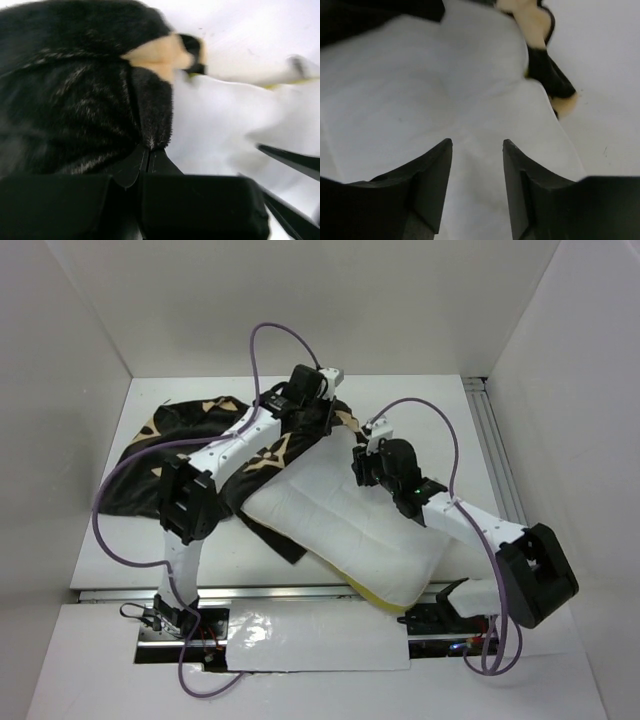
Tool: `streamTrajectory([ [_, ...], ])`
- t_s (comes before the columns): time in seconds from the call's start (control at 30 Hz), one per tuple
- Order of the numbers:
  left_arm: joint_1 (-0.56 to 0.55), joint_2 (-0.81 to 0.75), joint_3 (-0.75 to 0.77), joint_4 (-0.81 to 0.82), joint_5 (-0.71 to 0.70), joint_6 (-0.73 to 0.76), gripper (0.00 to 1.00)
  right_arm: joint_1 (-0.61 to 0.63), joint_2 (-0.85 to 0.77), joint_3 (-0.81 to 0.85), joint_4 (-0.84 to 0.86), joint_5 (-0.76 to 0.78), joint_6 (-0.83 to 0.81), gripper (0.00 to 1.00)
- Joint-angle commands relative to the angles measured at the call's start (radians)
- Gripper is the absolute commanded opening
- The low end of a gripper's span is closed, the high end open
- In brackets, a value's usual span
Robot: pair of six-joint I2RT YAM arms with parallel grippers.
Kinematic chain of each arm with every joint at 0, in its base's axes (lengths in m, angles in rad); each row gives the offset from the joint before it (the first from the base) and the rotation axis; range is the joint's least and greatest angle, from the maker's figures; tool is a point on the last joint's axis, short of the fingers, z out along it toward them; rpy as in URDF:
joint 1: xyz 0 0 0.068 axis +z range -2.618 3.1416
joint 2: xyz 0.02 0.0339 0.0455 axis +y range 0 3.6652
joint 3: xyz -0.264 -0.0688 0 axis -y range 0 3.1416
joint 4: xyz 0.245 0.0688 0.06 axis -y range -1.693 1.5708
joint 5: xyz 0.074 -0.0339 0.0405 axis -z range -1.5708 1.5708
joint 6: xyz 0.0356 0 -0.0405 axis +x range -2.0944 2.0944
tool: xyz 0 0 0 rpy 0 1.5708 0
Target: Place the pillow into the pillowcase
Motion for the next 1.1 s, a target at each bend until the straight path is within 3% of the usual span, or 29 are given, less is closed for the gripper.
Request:
streamTrajectory([
  [0.0,-0.048,0.045,0.015,0.006,-0.038,-0.034,0.00,-0.053,-0.069,0.049,0.056,-0.109,0.021,0.54],
  [0.17,-0.039,0.074,0.035,-0.044,-0.124,-0.025,0.00,-0.209,-0.016,0.161,-0.040,-0.354,-0.072,0.78],
  [0.23,-0.030,0.074,0.035,-0.044,-0.124,-0.025,0.12,-0.242,0.033,0.204,-0.088,-0.477,-0.113,0.85],
  [0.27,-0.030,0.074,0.035,-0.044,-0.124,-0.025,0.27,-0.257,0.086,0.222,-0.123,-0.511,-0.145,0.85],
  [0.3,-0.021,0.074,0.046,-0.044,-0.135,-0.025,0.34,-0.283,0.114,0.256,-0.137,-0.537,-0.146,0.89],
  [0.43,-0.020,0.083,0.070,-0.064,-0.175,-0.003,0.45,-0.306,0.234,0.308,-0.189,-0.645,-0.161,0.92],
  [0.6,-0.001,0.083,0.070,-0.064,-0.196,-0.003,0.39,-0.268,0.283,0.281,-0.180,-0.645,-0.161,0.92],
  [0.77,-0.001,0.083,0.046,-0.064,-0.121,0.030,0.42,-0.257,0.369,0.290,-0.192,-0.611,-0.161,0.92],
  [0.83,-0.001,0.093,0.033,-0.064,-0.143,0.031,0.42,-0.257,0.388,0.299,-0.209,-0.620,-0.161,0.86],
  [0.9,-0.001,0.102,0.043,-0.075,-0.199,0.031,0.32,-0.248,0.401,0.311,-0.229,-0.629,-0.186,0.77],
  [0.93,-0.001,0.123,0.055,-0.093,-0.215,0.020,0.24,-0.248,0.412,0.320,-0.229,-0.638,-0.186,0.57],
  [1.0,-0.001,0.137,0.108,-0.119,-0.238,0.009,0.05,-0.248,0.412,0.320,-0.211,-0.639,-0.186,0.30],
  [1.07,-0.001,0.127,0.133,-0.132,-0.238,0.000,0.00,-0.239,0.412,0.296,-0.179,-0.611,-0.163,0.07],
])
